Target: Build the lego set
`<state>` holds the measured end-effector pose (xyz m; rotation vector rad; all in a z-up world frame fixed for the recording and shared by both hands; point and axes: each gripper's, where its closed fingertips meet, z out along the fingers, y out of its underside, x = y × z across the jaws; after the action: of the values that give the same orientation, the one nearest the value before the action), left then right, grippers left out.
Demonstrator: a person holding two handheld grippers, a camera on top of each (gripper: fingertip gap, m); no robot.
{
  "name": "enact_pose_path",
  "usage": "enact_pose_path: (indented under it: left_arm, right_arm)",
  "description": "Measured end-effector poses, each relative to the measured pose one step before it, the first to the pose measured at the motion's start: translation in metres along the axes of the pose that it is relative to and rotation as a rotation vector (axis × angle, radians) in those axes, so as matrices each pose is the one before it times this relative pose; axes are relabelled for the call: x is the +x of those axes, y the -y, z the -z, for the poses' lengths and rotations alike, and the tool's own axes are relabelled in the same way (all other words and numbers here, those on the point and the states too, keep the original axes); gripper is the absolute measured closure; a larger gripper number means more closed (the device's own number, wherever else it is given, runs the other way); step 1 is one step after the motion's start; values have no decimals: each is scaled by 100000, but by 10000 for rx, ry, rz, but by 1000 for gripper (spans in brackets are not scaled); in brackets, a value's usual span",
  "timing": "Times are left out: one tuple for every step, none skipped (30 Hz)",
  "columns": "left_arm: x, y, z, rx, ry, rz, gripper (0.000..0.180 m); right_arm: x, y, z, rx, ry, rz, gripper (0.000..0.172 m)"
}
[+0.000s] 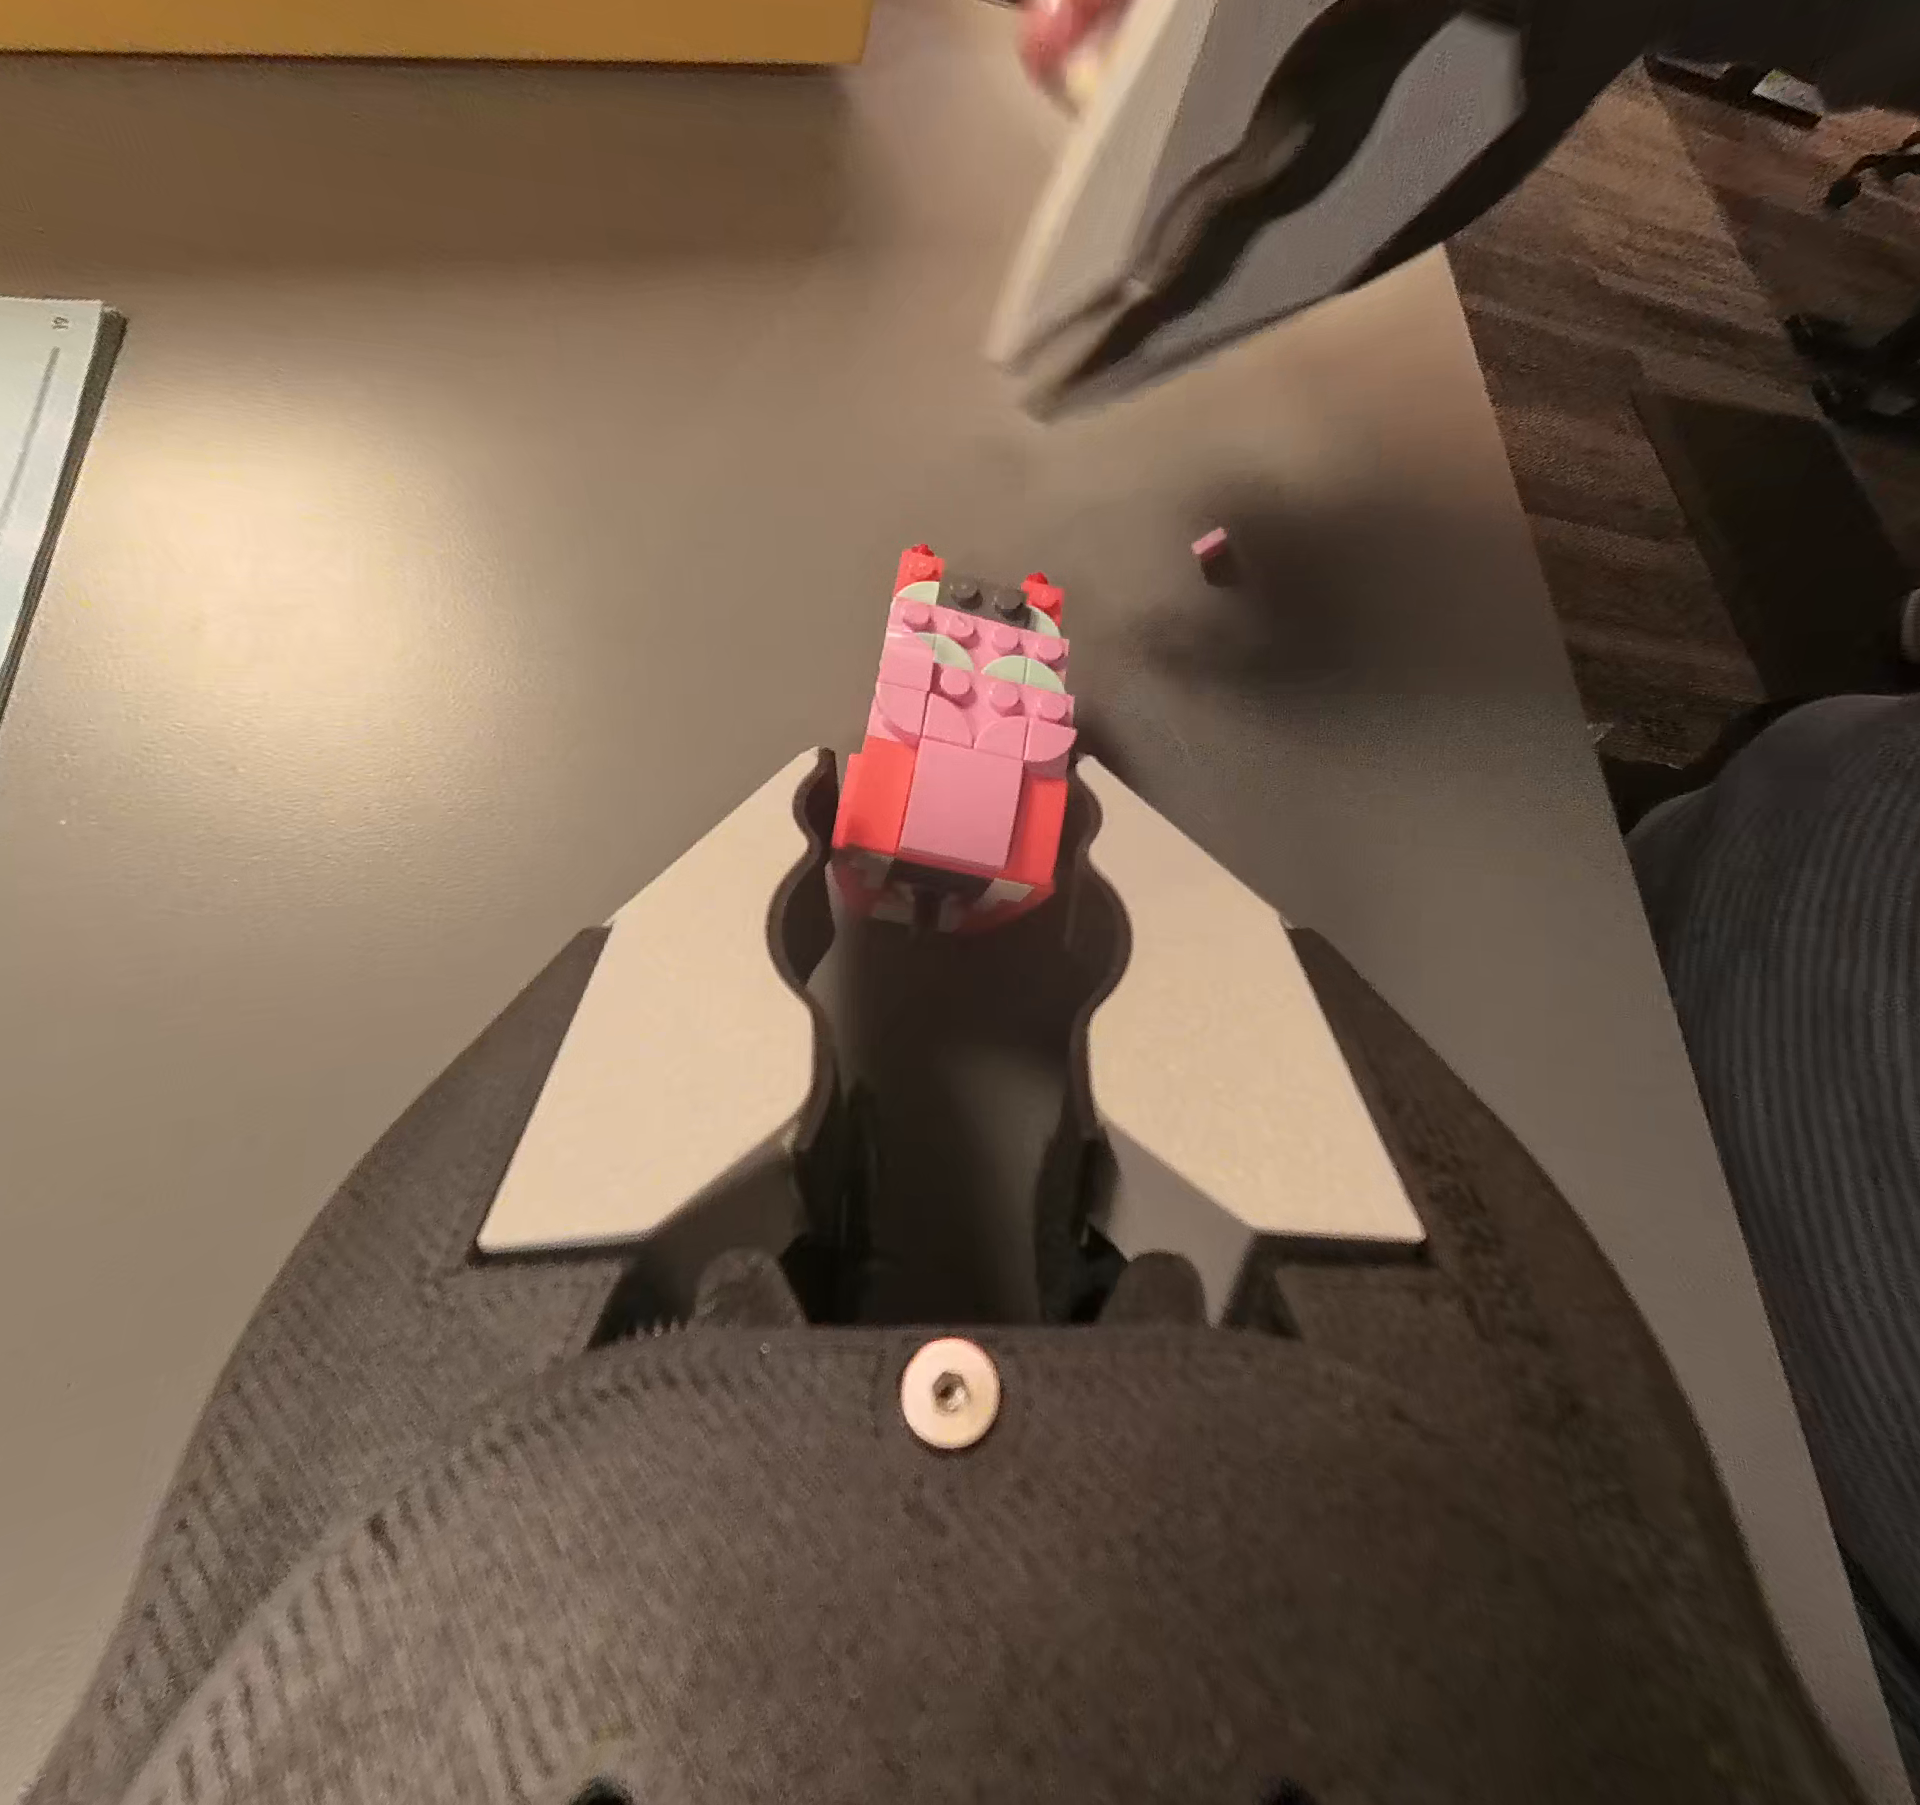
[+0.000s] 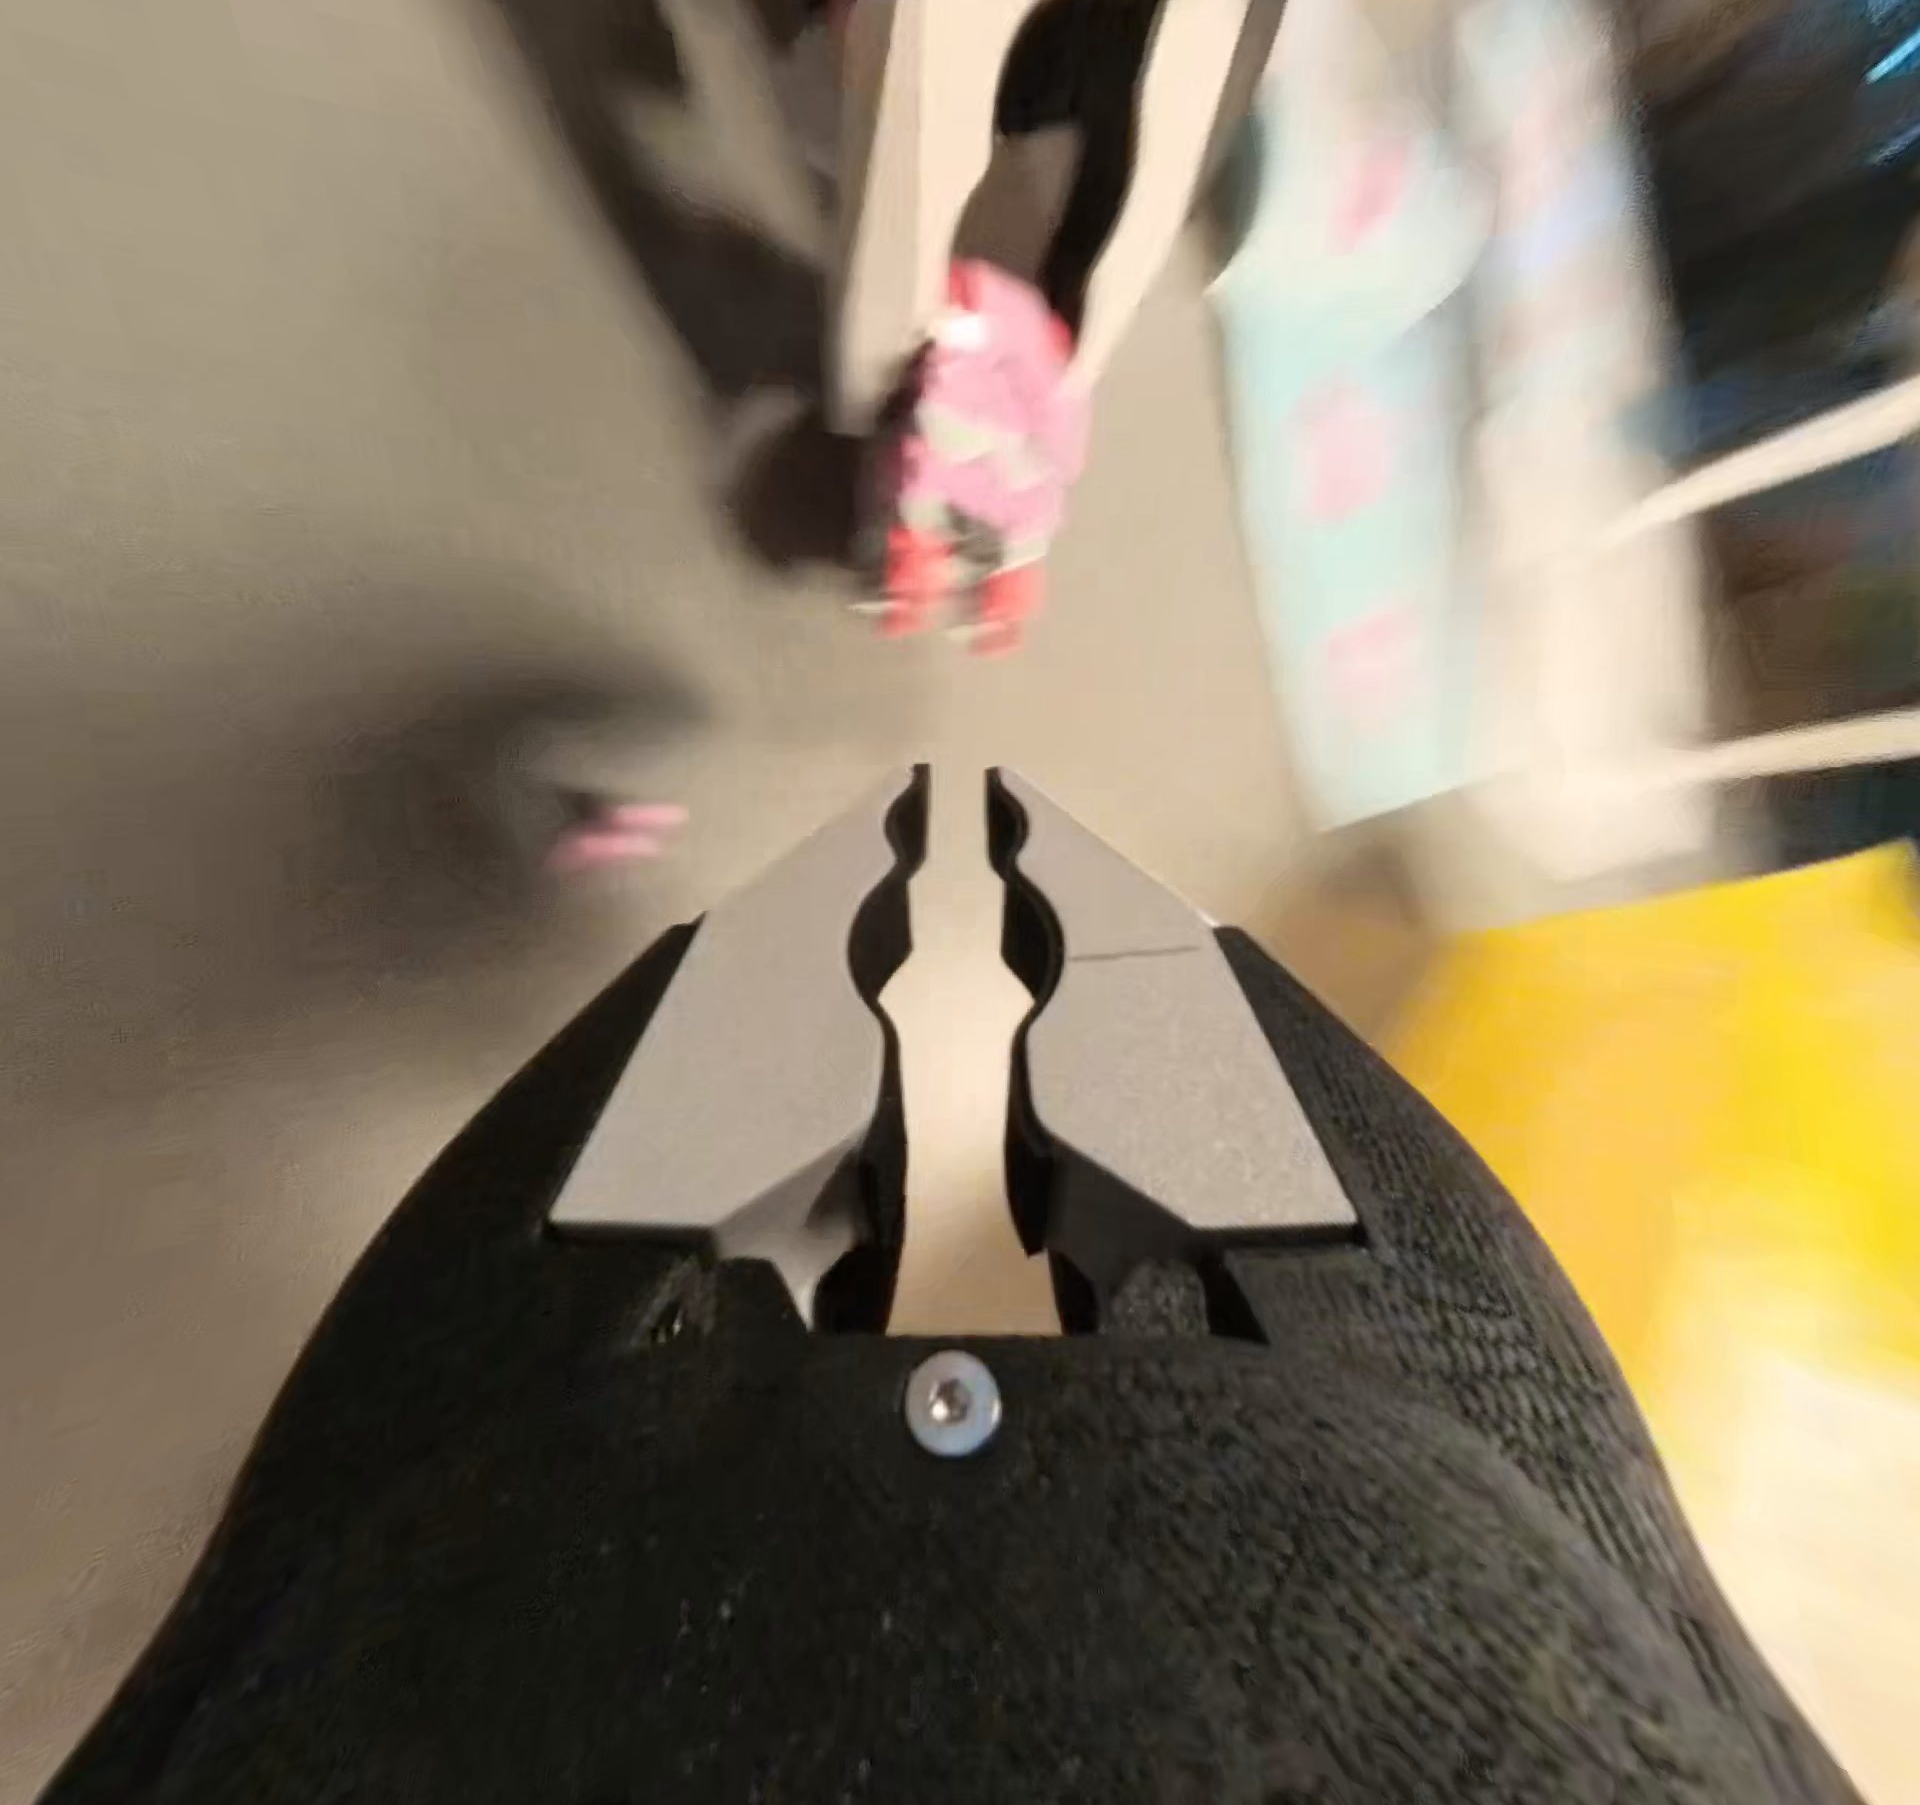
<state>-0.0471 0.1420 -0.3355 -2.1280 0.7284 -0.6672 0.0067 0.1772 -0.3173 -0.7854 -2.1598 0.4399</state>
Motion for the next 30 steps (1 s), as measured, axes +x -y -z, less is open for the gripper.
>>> enact_pose_path:
  left_arm:
    - [0, -5, 5, 0, 3, -3, 138]
    - [-2, 0, 0, 0, 1, 0, 138]
    - [-3, 0, 0, 0, 2, -1, 138]
    - [-3, 3, -7, 0, 5, -4, 138]
    - [1, -5, 5, 0, 3, -2, 138]
    - [-1, 3, -7, 0, 4, -4, 138]
    - [-2, -3, -1, -1, 8, -7, 138]
    - [-2, 5, 4, 0, 9, -8, 138]
    - [-7, -5, 5, 0, 6, -7, 138]
    - [5, 3, -6, 0, 1, 0, 138]
    - [-3, -3, 6, 0, -2, 2, 138]
    - [1, 0, 0, 0, -1, 1, 138]
    - [1, 0, 0, 0, 0, 0, 138]
    - [-5, 3, 1, 0, -4, 4, 138]
    - [6, -11, 1, 0, -7, 7, 138]
    - [0, 5, -5, 0, -3, 3, 138]
    - [-1, 0, 0, 0, 0, -1, 138]
    - [3, 0, 0, 0, -2, 1, 138]
    - [1, 0, 0, 0, -1, 0, 138]
    - [5, 0, 0, 0, -3, 2, 138]
    - [4, -8, -6, 0, -3, 2, 138]
    - [2, 0, 0, 0, -1, 0, 138]
    - [-5, -3, 7, 0, -1, 0, 138]
    - [-4, 5, -5, 0, -2, 1, 138]
    - [5, 0, 0, 0, -3, 2, 138]
    - [4, 0, 0, 0, -2, 2, 138]
    - [1, -8, -6, 0, -2, 1, 138]
    - [4, 0, 0, 0, -2, 0, 138]
    - [5, 0, 0, 0, -4, 0, 138]
    - [3, -5, 5, 0, 0, -4, 138]
  right_arm:
    - [-1495, -163, 524, 108, 1128, -1856, 158]
    - [-1196, -271, 330, 77, 850, -1762, 154]
    - [-947, -366, 171, 54, 592, -1461, 147]
    - [-816, -326, 90, 106, 400, -1025, 142]
    - [-492, -180, 47, 214, 87, -696, 142]
    - [-106, -110, 10, 211, -188, -524, 143]
    - [-46, -42, 11, 194, -230, -382, 144]
    - [-96, 16, 12, 181, -199, -278, 147]
    - [175, 28, 5, 127, -380, -187, 150]
    - [77, -9, -21, 56, -320, -38, 152]
    - [-11, 18, -53, 22, -266, 9, 155]
    - [67, 55, -72, -4, -308, -19, 158]
    - [-131, 99, -89, -6, -154, 2, 160]
    - [-100, 8, -102, -82, -147, -21, 162]
    - [16, -109, -110, -169, -195, 39, 163]
    - [-92, -171, -93, -188, -110, 130, 163]
    - [-11, -217, -91, -215, -132, 130, 163]
    - [84, -211, -59, -206, -157, 151, 164]
    - [88, -170, -31, -183, -103, 143, 167]
    - [5, -39, -12, -86, -6, 123, 172]
    - [65, 104, 5, -9, 22, 78, 172]
    - [83, 21, -10, -85, 98, 31, 172]
    - [74, -3, 3, -125, 188, 31, 172]
    - [150, 125, 76, -60, 220, 20, 172]
    - [98, 202, 145, -34, 357, -38, 172]
    - [130, 144, 192, -110, 414, -87, 172]
    - [189, 18, 218, -207, 363, -14, 172]
    - [279, -160, 182, -324, 214, 30, 172]
    - [291, -284, 134, -398, 88, 68, 172]
    - [203, -302, 18, -358, 11, 104, 172]
